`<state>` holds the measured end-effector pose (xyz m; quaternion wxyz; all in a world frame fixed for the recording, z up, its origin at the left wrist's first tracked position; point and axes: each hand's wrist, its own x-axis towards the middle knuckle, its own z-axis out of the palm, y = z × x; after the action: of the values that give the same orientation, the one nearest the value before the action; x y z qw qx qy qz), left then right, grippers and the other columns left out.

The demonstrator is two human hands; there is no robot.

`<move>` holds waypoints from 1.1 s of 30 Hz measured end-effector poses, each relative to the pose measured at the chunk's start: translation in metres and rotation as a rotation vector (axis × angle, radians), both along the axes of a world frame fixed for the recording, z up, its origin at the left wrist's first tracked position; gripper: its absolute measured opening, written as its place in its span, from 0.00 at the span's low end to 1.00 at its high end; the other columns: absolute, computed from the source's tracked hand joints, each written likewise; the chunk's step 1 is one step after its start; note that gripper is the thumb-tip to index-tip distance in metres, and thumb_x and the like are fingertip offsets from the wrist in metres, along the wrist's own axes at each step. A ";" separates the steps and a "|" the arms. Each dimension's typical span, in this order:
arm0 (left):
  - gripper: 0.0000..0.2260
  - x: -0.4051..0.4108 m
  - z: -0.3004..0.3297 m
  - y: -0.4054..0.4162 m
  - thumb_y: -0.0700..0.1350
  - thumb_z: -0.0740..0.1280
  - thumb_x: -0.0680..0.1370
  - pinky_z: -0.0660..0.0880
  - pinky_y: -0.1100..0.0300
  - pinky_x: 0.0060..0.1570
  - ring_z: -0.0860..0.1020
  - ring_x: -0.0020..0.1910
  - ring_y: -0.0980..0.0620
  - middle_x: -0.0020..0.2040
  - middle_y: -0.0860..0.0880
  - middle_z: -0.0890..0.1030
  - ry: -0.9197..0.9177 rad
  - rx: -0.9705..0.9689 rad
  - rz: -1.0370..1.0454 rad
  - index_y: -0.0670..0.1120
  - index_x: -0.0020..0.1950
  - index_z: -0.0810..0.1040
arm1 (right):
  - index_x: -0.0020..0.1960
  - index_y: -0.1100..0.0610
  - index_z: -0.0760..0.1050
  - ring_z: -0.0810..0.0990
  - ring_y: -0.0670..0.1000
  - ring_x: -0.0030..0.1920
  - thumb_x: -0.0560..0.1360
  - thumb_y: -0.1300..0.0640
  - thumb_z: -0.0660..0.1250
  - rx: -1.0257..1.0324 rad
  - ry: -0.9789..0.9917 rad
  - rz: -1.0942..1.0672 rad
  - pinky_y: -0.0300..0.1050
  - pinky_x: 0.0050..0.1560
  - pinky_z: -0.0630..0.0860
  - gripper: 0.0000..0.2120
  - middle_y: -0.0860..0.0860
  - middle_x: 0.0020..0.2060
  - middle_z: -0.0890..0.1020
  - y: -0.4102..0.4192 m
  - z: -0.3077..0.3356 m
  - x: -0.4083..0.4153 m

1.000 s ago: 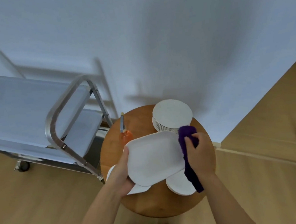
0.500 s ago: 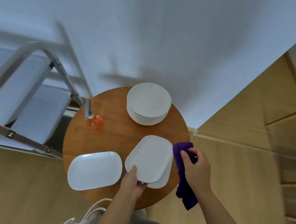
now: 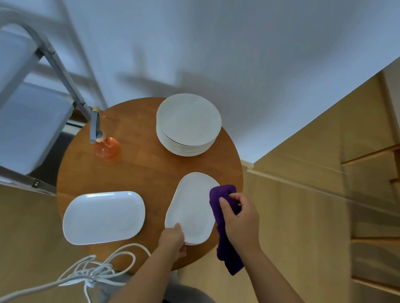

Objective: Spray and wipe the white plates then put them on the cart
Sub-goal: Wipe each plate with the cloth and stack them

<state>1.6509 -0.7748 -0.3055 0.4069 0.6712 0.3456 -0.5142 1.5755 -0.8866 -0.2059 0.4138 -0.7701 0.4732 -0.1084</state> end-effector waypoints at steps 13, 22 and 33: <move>0.08 0.018 -0.018 0.019 0.46 0.63 0.80 0.80 0.60 0.42 0.81 0.40 0.49 0.43 0.44 0.81 -0.219 0.064 -0.469 0.44 0.45 0.76 | 0.54 0.49 0.72 0.74 0.42 0.47 0.76 0.51 0.65 0.023 0.049 0.059 0.27 0.39 0.68 0.08 0.44 0.50 0.76 0.009 -0.013 0.022; 0.09 0.090 0.011 0.073 0.44 0.61 0.81 0.72 0.54 0.51 0.77 0.52 0.44 0.53 0.42 0.80 -0.641 0.108 -0.223 0.41 0.56 0.77 | 0.53 0.48 0.71 0.74 0.40 0.46 0.76 0.51 0.65 0.051 0.045 0.143 0.29 0.38 0.69 0.07 0.40 0.46 0.75 0.047 -0.009 0.055; 0.13 0.160 -0.024 0.209 0.42 0.65 0.79 0.73 0.48 0.58 0.77 0.55 0.38 0.57 0.37 0.78 -0.457 0.313 -0.281 0.36 0.60 0.74 | 0.53 0.45 0.69 0.74 0.39 0.46 0.76 0.49 0.66 0.108 0.062 0.218 0.26 0.35 0.70 0.08 0.36 0.45 0.74 0.128 -0.029 0.113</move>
<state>1.8113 -0.5655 -0.3295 0.2907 0.8651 0.2239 -0.3420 1.6889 -0.7585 -0.2346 0.4491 -0.7966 0.4044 -0.0135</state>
